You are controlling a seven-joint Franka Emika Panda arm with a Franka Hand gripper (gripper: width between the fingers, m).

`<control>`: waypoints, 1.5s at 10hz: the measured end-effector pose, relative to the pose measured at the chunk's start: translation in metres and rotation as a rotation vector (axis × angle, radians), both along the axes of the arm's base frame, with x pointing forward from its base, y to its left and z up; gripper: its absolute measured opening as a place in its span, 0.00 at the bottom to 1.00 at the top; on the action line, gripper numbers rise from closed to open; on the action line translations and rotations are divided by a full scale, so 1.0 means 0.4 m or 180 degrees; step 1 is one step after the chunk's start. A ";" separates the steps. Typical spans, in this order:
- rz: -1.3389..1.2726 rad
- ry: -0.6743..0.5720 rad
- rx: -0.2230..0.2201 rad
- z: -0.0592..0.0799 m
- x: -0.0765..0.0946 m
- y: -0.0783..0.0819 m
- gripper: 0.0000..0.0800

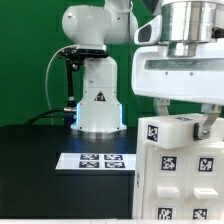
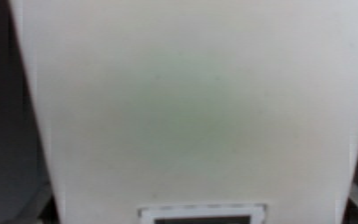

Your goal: Assemble cabinet

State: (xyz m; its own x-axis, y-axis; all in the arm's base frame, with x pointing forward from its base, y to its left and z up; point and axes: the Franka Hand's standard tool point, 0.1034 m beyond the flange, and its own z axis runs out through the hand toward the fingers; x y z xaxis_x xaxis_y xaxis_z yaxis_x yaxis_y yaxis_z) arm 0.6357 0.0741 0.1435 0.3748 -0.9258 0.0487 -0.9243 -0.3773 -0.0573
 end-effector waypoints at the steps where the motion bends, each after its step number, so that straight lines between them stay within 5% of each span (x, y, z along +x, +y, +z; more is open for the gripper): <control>1: -0.0535 0.0041 0.0125 -0.002 -0.007 0.002 0.68; 3: -0.1267 0.0100 0.0275 -0.002 -0.010 0.010 0.68; 7: -0.1667 0.0086 0.0292 -0.003 -0.007 0.009 0.68; 9: -0.1599 0.0095 0.0292 0.002 -0.005 0.016 0.92; 13: -0.1491 -0.0064 0.0439 0.099 0.012 0.032 1.00; 15: -0.1483 -0.0060 0.0437 0.097 0.011 0.035 1.00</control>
Offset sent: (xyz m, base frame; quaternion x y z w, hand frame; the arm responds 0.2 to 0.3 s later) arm -0.0006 0.0026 -0.0038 0.0063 -0.0070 0.1691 0.9856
